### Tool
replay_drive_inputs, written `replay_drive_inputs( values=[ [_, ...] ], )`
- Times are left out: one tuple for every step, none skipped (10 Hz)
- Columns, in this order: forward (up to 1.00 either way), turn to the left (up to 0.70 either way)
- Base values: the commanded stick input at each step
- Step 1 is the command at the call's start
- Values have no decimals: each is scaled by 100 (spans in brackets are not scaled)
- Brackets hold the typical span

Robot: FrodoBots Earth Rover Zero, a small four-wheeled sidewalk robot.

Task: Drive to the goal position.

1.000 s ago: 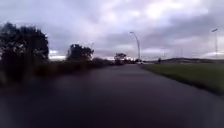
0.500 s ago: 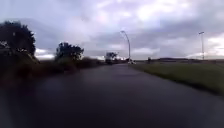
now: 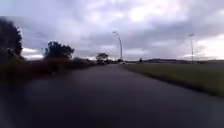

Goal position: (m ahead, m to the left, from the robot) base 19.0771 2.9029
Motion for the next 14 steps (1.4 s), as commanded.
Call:
replay_drive_inputs(
  values=[
    [70,0],
    [70,0],
    [70,0],
    [70,0],
    [70,0],
    [70,0],
    [70,0],
    [70,0],
    [70,0],
    [70,0],
    [70,0],
    [70,0],
    [70,0],
    [70,0]
  ],
)
